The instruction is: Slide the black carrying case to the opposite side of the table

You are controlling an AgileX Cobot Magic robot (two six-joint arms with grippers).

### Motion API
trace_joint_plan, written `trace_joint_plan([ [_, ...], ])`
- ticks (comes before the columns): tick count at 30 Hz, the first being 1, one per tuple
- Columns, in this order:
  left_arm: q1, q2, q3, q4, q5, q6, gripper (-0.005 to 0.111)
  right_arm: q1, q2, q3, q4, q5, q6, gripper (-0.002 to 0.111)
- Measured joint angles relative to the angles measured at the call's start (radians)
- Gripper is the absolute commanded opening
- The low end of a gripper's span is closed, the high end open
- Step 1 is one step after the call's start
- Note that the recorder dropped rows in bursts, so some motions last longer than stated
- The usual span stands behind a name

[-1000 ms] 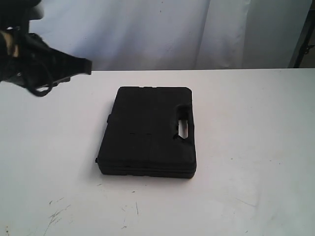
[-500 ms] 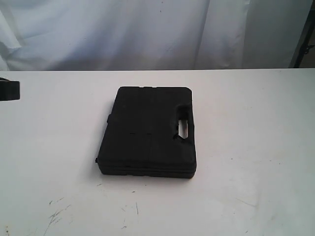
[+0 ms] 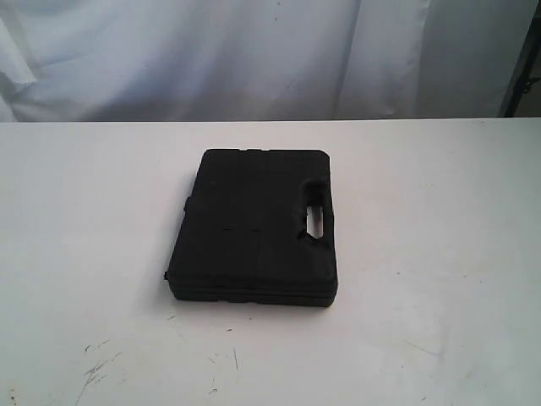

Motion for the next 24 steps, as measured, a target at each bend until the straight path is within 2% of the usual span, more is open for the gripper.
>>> trace_joint_plan([
  [5, 0.269, -0.300, 0.212, -0.109, -0.184, -0.007, 0.000, 0.000, 0.000, 0.000, 0.000, 0.000, 0.000, 0.000],
  [8, 0.345, -0.411, 0.278, -0.128, -0.198, -0.009, 0.000, 0.000, 0.000, 0.000, 0.000, 0.000, 0.000, 0.000],
  [15, 0.355, -0.484, 0.324, -0.197, -0.215, -0.009, 0.000, 0.000, 0.000, 0.000, 0.000, 0.000, 0.000, 0.000],
  [18, 0.355, -0.484, 0.361, -0.281, -0.215, 0.019, 0.000, 0.000, 0.000, 0.000, 0.000, 0.000, 0.000, 0.000],
  [24, 0.355, -0.534, 0.432, -0.463, -0.215, 0.305, 0.000, 0.000, 0.000, 0.000, 0.000, 0.000, 0.000, 0.000],
])
